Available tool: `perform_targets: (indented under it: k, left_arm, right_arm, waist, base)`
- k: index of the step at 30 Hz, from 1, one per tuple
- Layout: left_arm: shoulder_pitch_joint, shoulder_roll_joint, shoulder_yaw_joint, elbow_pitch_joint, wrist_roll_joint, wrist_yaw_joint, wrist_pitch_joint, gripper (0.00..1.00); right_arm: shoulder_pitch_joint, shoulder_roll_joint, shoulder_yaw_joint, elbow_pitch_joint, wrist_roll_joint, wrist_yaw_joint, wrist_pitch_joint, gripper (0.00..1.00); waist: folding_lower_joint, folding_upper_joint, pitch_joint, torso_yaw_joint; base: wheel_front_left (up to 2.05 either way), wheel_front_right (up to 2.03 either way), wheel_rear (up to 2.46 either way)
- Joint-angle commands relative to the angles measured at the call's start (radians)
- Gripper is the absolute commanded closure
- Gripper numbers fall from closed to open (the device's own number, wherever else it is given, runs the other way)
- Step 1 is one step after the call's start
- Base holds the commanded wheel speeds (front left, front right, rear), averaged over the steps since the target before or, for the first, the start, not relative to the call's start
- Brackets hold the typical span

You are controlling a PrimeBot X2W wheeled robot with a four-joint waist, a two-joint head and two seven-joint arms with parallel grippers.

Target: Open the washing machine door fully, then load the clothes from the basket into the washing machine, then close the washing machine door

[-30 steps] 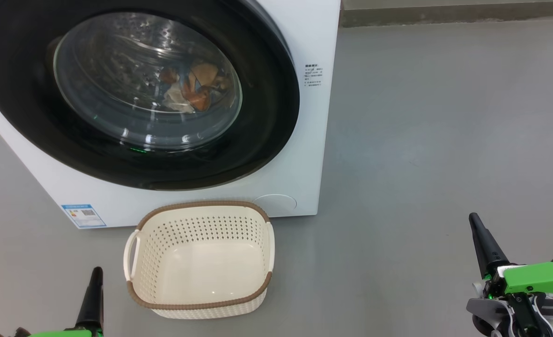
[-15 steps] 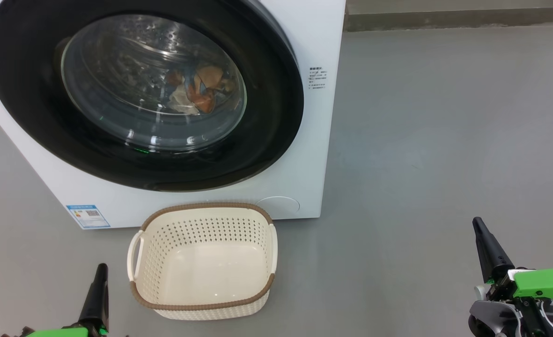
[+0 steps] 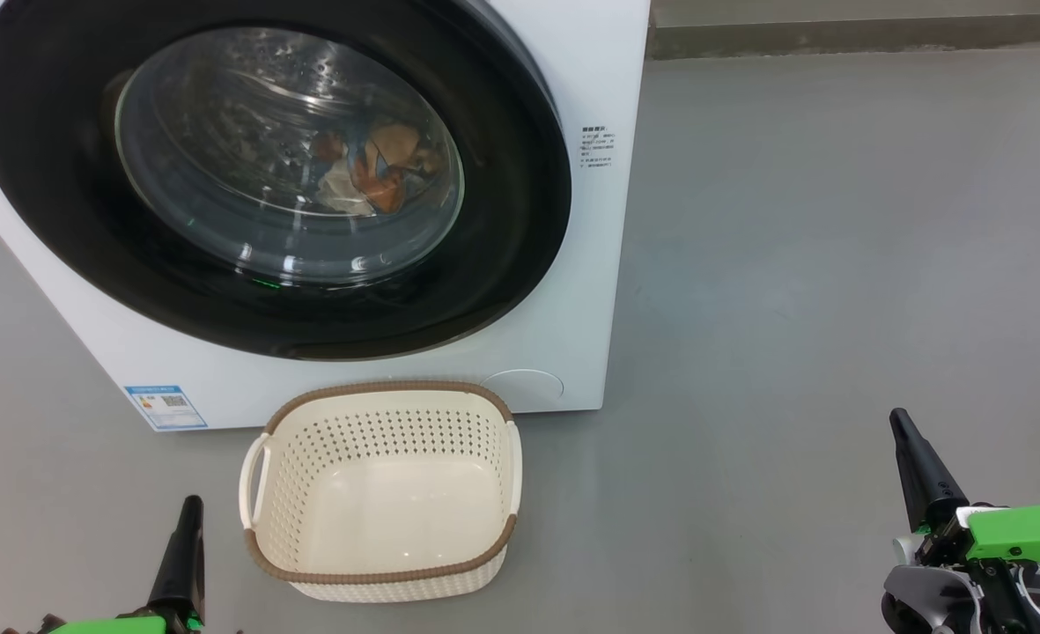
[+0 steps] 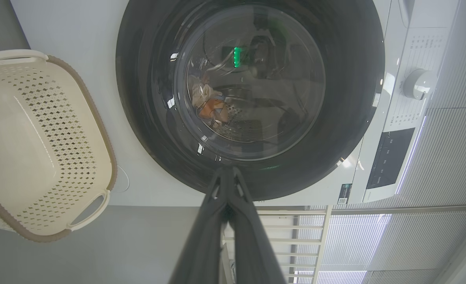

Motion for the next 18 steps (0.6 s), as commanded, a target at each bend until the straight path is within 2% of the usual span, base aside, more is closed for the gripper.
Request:
perform_targets:
  k: [1,18]
  left_arm:
    - [-0.042,0.009,0.027,-0.031,-0.008,-0.002,0.007,1.00]
    - [-0.042,0.009,0.027,-0.031,-0.008,-0.002,0.006,1.00]
  right_arm:
    - [-0.015,-0.005,0.015,-0.030,0.000,0.002,0.006,1.00]
    - [-0.016,-0.003,0.011,-0.030,-0.002,0.002,0.008,1.00]
  waist:
    - [0.0000,0.0000,0.000,0.000]
    - [0.0000,0.0000,0.000,0.000]
  base:
    - [0.00,0.00,0.00]
    - [0.00,0.00,0.00]
